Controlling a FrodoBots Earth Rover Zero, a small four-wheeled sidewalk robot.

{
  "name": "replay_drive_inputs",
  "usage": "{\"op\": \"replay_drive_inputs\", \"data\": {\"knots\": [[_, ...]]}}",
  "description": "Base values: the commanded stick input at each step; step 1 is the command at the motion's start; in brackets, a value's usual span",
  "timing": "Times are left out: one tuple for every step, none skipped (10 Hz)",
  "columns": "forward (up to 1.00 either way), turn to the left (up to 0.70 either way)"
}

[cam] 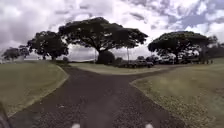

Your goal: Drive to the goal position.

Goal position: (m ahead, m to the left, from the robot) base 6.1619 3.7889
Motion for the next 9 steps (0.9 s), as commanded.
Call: {"op": "replay_drive_inputs", "data": {"knots": [[0.70,0.00],[0.70,0.00],[0.70,0.00],[0.70,0.00],[0.70,0.00],[0.70,0.00],[0.70,0.00],[0.70,0.00],[0.70,0.00]]}}
